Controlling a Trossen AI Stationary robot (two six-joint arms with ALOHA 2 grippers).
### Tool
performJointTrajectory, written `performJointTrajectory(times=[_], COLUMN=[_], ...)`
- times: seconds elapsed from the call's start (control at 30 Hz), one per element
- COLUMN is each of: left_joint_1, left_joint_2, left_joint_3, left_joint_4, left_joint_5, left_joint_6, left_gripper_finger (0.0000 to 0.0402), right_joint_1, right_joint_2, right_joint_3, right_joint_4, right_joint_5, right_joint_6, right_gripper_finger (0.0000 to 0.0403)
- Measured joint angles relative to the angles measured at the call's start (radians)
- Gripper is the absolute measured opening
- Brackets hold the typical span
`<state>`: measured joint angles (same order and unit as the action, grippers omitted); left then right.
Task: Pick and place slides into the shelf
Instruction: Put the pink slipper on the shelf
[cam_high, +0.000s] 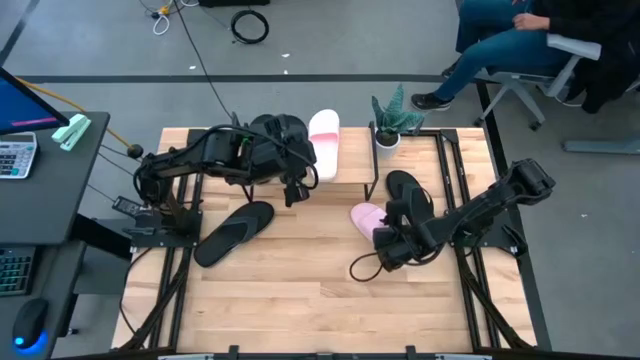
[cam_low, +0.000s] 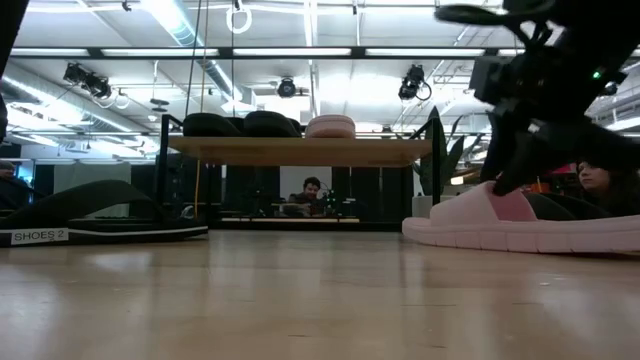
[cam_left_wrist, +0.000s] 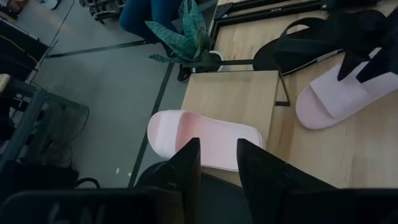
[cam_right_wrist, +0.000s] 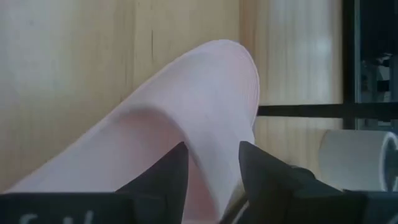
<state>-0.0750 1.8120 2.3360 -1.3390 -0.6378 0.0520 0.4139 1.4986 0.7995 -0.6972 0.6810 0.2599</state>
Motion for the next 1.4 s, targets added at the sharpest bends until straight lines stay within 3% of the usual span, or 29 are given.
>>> performJointTrajectory(times=[0.17,0.63,0.77,0.93,1.03,1.2,1.4], left_joint_1=[0.000,0.000,0.000,0.000,0.000,0.000,0.000], left_joint_2=[0.000,0.000,0.000,0.000,0.000,0.000,0.000], left_joint_3=[0.000,0.000,0.000,0.000,0.000,0.000,0.000], left_joint_4=[0.000,0.000,0.000,0.000,0.000,-0.006,-0.022], left_joint_5=[0.000,0.000,0.000,0.000,0.000,0.000,0.000], left_joint_6=[0.013,0.013,0.013,0.012,0.012,-0.016,-0.043], left_gripper_finger=[0.0112,0.0097,0.0093,0.0087,0.0084,0.0078,0.0079], right_joint_1=[-0.040,-0.041,-0.038,-0.021,0.001,0.081,0.198], right_joint_2=[0.000,0.000,0.000,0.000,0.000,0.001,0.001], right_joint_3=[-0.047,-0.078,-0.078,-0.077,-0.076,0.024,0.278], right_joint_4=[0.041,0.066,0.070,0.072,0.074,0.084,0.085], right_joint_5=[-0.044,0.017,0.017,0.012,0.010,-0.011,0.021], right_joint_6=[-0.027,-0.002,0.002,0.032,0.109,0.234,0.220], right_gripper_finger=[0.0147,0.0141,0.0107,0.0027,0.0013,0.0022,0.0014])
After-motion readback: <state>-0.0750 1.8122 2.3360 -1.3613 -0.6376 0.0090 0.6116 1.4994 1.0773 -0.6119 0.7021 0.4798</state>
